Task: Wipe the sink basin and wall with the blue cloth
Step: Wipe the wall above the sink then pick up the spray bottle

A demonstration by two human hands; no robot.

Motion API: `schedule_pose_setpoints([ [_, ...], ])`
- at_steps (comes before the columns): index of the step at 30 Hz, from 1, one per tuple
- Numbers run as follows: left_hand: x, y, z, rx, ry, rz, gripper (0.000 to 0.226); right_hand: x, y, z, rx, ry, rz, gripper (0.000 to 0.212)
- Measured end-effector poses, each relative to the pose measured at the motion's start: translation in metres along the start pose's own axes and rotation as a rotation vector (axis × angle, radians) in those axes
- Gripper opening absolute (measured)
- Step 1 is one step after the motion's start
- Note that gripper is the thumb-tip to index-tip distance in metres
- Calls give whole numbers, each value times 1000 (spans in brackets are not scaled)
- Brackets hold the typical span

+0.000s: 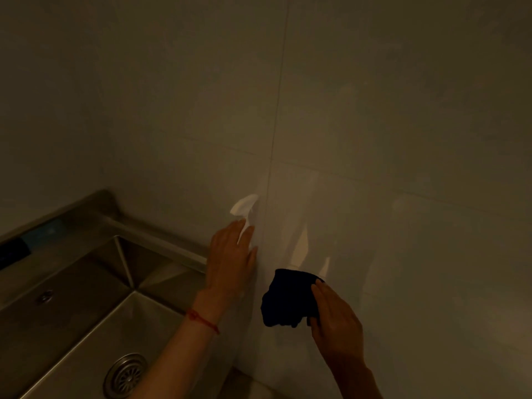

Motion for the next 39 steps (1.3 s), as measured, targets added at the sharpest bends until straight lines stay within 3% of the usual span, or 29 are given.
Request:
schedule_pose_setpoints([
  [2, -2, 7, -7, 16, -3, -38, 48, -7, 3, -3, -11, 2, 2, 60],
  [7, -5, 20, -17, 27, 1, -104, 49, -21, 11, -12, -31, -19, -32, 18],
  [10, -5, 23, -21, 33, -8, -122, 49, -28, 19, -19, 38, -8, -84, 50],
  [15, -3, 29, -31, 20, -3, -120, 50, -29, 27, -32, -51, -63, -71, 18],
  [18, -1, 34, -38, 17, 5, -104, 50, -29, 32, -39, -67, -55, -62, 55],
  [19, -1, 36, -40, 18, 13, -103, 50, -29, 34, -43, -60, -51, -63, 55],
  [22, 3, 41, -47, 11, 36, -95, 50, -32, 38, -50, -71, -25, -65, 16],
  [30, 12, 50, -67, 17, 36, -124, 53, -32, 47, -73, -132, -90, -25, 19],
  [33, 14, 52, -74, 35, -4, -155, 49, -30, 49, -78, -152, -117, -14, 46],
  [39, 17, 60, -82, 102, -68, -207, 56, -29, 53, -85, -183, -171, 21, 45],
])
Point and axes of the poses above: each hand's wrist, its own z-axis away from the middle knuckle, its own y-axis out of the palm, x = y × z, the point moved 5 cm from there along -z, towards the middle knuckle, and after that the axes turned 1 degree about -z, right-handed, at the moved point
